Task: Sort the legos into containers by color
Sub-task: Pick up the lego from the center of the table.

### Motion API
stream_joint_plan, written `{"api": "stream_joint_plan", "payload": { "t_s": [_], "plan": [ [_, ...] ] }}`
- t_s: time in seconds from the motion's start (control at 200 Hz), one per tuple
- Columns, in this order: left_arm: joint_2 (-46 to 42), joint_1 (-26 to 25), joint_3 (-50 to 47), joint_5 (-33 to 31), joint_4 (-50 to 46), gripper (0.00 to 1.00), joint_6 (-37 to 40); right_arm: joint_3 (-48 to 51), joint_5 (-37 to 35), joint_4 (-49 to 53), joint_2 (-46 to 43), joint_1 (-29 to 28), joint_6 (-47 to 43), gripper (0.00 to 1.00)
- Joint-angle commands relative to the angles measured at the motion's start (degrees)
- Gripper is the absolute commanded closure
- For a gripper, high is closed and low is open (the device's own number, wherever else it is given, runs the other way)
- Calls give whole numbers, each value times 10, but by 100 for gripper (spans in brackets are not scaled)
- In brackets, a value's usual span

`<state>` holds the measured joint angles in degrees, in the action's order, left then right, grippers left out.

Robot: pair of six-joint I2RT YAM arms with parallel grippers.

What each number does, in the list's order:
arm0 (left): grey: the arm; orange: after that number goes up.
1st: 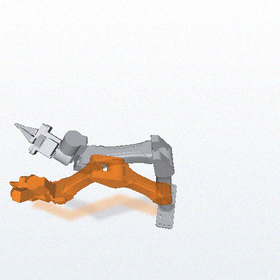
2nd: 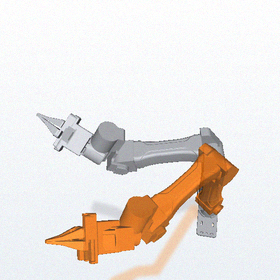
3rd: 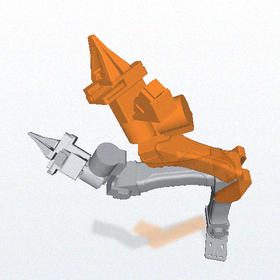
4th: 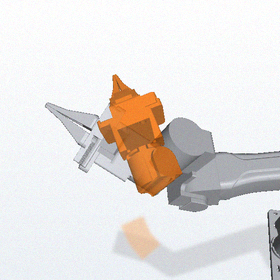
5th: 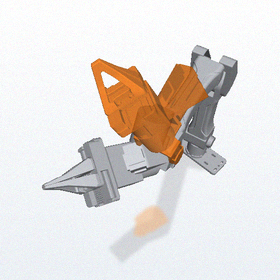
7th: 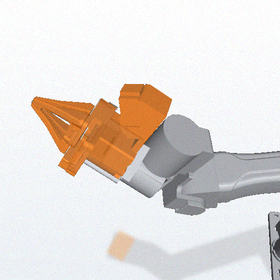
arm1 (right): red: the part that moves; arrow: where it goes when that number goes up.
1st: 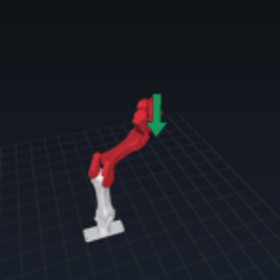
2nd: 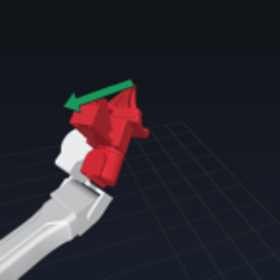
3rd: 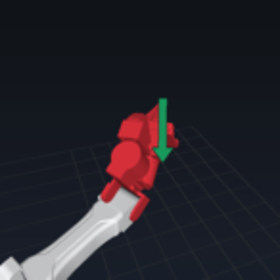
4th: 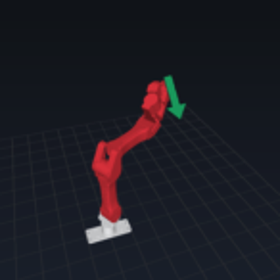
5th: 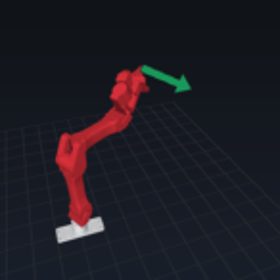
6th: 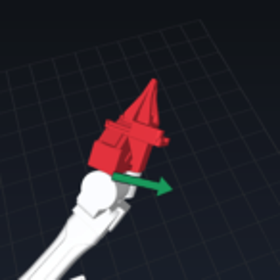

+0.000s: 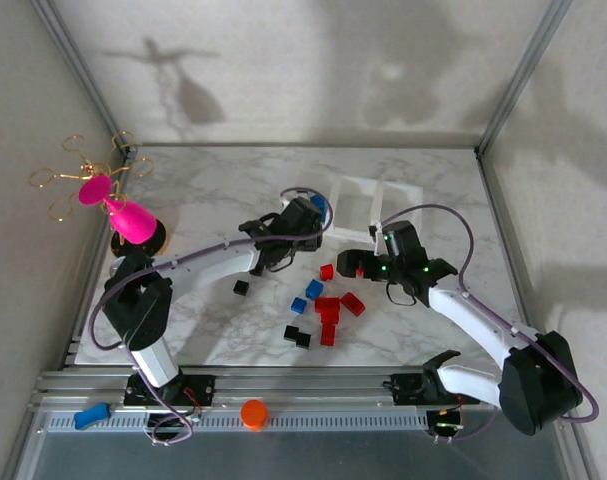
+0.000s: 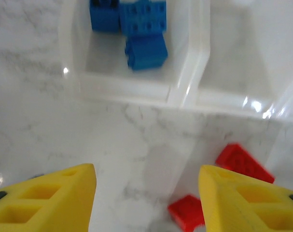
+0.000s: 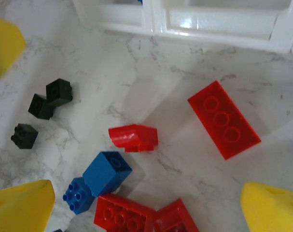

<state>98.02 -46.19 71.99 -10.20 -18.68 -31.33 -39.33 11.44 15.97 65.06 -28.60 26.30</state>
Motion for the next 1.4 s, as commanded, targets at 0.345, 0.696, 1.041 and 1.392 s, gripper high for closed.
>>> {"api": "stream_joint_plan", "payload": {
  "t_s": [0.345, 0.696, 1.041, 1.392],
  "plan": [
    [17, -90, -56, 16, -34, 42, -18, 57, -33, 33, -37, -7, 43, 1],
    [66, -99, -50, 15, -25, 42, -10, 59, -33, 22, -36, -7, 43, 1],
    [102, -99, -34, 6, -30, 48, 6, 60, -35, 18, -37, -7, 45, 1],
    [85, -99, -38, -11, -40, 63, 5, 58, -37, 15, -36, -7, 45, 1]
  ]
}}
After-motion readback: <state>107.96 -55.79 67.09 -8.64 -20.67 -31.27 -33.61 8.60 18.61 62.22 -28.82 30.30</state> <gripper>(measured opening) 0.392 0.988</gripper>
